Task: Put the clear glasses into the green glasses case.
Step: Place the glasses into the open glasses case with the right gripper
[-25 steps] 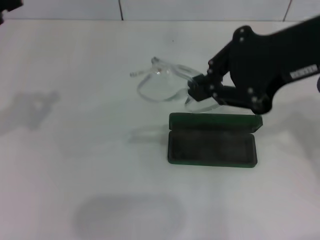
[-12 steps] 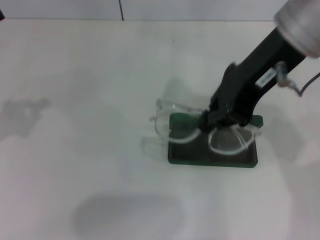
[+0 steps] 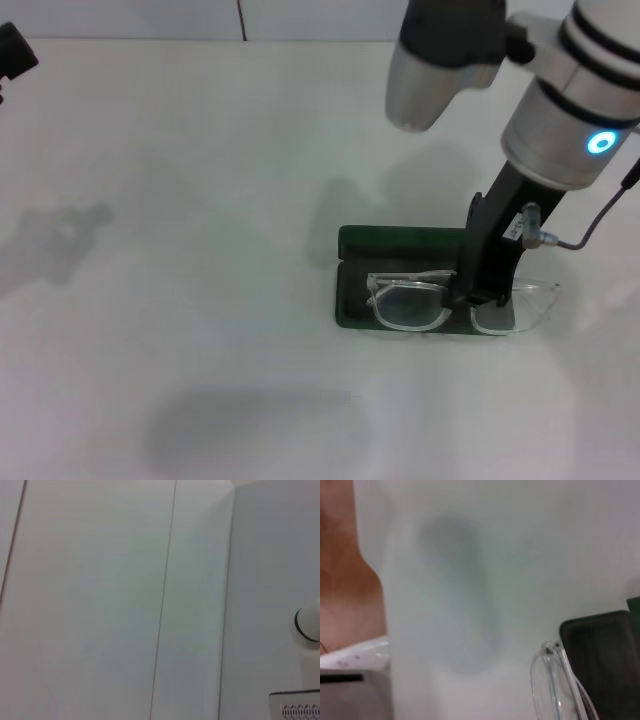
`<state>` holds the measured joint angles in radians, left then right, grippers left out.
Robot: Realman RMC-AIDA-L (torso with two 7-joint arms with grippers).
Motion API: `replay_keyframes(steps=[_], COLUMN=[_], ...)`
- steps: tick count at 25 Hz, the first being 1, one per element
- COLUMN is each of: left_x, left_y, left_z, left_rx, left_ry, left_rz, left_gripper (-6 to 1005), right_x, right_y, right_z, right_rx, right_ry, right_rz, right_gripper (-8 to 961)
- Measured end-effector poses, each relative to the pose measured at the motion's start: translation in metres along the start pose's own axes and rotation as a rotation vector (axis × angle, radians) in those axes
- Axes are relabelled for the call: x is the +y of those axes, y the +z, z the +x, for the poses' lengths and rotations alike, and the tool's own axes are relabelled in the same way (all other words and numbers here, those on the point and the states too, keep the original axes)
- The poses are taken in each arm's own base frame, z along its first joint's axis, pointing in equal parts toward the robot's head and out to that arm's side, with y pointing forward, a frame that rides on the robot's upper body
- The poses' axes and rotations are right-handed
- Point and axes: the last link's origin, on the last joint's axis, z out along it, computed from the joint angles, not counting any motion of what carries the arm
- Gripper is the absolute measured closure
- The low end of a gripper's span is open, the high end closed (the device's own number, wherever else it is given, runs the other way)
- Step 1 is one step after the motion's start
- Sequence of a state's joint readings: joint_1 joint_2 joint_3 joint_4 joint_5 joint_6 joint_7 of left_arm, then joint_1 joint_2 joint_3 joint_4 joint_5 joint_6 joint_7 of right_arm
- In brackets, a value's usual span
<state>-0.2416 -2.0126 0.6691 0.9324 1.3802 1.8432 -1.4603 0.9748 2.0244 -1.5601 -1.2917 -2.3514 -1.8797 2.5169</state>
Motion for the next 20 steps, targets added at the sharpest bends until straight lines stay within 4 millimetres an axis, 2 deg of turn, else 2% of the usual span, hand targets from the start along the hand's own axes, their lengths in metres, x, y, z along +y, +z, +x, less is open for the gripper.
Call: replay_keyframes(steps=[4,20], left_x=[0.001,-0.001], left_y=[0.002,0.013], left_z=[-0.005,-0.014], left_rx=[0.008,-0.007], left_ry=[0.009,0.000], left_rz=[-0.001,-0.025], left_gripper=[930,930], right_x=[-0.001,-0.019], right_y=[0.009,0.024], right_z=[-0.005,-0.016], right_rx=[0.022,0.070], right_ry=[-0.031,-0.042], right_rz=[0.043,0.051], right_gripper=[884,883])
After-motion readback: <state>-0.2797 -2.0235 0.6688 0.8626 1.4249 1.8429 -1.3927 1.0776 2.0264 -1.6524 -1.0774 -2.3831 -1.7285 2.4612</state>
